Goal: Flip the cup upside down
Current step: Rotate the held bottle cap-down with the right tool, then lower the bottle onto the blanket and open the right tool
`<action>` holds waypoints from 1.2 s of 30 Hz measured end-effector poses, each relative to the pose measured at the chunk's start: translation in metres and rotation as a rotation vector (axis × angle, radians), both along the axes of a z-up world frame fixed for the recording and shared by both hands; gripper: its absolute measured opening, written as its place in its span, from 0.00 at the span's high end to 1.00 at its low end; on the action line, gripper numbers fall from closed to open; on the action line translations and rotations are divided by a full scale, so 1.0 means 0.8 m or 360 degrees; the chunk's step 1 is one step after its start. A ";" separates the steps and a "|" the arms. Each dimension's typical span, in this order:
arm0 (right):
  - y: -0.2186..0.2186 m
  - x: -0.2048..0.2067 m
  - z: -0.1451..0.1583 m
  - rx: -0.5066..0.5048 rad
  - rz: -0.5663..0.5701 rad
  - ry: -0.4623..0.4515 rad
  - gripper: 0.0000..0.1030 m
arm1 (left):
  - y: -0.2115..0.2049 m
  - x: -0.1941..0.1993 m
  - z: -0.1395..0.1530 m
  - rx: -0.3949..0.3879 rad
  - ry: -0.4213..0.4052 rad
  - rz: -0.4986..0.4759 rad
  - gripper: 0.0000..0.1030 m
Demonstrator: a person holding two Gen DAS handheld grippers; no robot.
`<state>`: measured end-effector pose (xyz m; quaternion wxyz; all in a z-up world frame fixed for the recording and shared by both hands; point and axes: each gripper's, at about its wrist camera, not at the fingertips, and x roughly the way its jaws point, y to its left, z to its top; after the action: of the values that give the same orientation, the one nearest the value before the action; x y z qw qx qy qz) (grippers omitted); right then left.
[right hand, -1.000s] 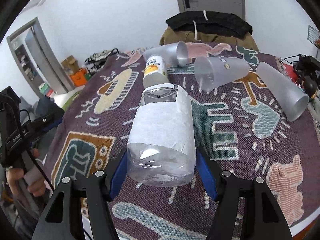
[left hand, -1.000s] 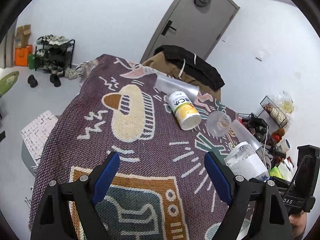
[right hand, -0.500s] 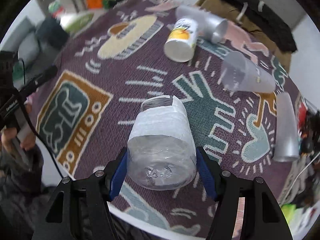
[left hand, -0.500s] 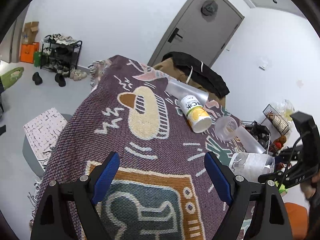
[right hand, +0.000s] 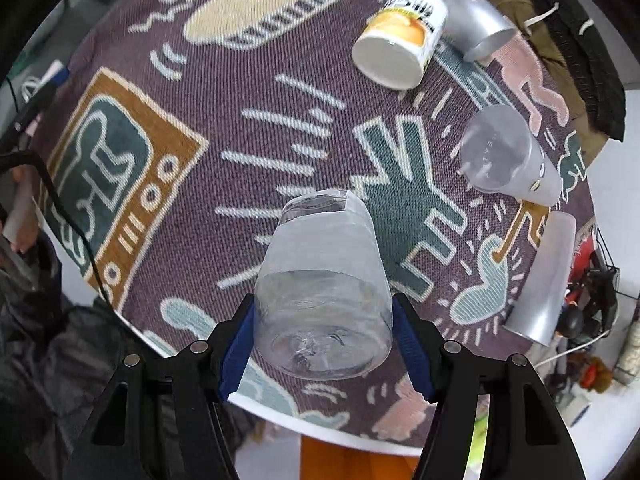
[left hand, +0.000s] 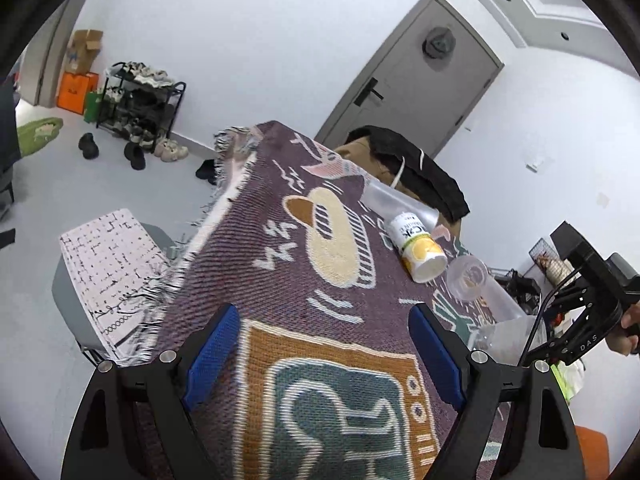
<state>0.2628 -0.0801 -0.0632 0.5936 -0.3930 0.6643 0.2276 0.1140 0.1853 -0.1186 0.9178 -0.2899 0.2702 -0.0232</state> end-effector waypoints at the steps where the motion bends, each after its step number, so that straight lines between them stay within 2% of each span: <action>1: 0.002 0.000 0.000 -0.0030 0.0019 0.0016 0.36 | 0.003 -0.002 -0.001 -0.0003 -0.0004 0.0006 0.15; 7: 0.010 -0.004 -0.012 -0.0208 0.0118 0.0105 0.36 | 0.010 -0.005 -0.012 -0.0062 -0.0019 0.0014 0.15; 11: 0.020 -0.009 -0.028 -0.0230 0.0162 0.0173 0.36 | 0.012 -0.003 -0.021 -0.0082 0.0003 -0.0008 0.15; 15: 0.024 0.002 -0.032 -0.0265 0.0146 0.0136 0.36 | 0.021 -0.007 -0.025 -0.0114 0.0011 0.0012 0.15; 16: 0.024 0.007 -0.030 -0.0255 0.0126 0.0114 0.35 | 0.022 -0.007 -0.025 -0.0115 0.0011 0.0013 0.15; 18: 0.026 0.012 -0.022 -0.0215 0.0083 0.0084 0.14 | 0.023 -0.008 -0.024 -0.0107 0.0011 0.0013 0.15; 20: 0.028 0.011 -0.015 -0.0158 0.0083 0.0075 0.06 | 0.021 -0.007 -0.022 -0.0094 0.0015 0.0014 0.15; 31: -0.010 -0.028 0.017 0.0115 0.0034 -0.0056 0.05 | -0.021 0.001 0.006 0.0032 0.0010 -0.0056 0.09; 34: -0.031 -0.037 0.026 0.0225 -0.0017 -0.0109 0.05 | -0.036 0.002 0.016 0.0104 0.0018 -0.0028 0.02; 36: -0.049 -0.042 0.035 0.0316 -0.0088 -0.0155 0.05 | -0.046 0.004 0.024 0.0160 0.0019 -0.0021 0.00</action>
<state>0.2296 -0.1196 -0.0354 0.6673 -0.3245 0.6195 0.2564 0.1175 0.1481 -0.0996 0.9295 -0.2416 0.2783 -0.0140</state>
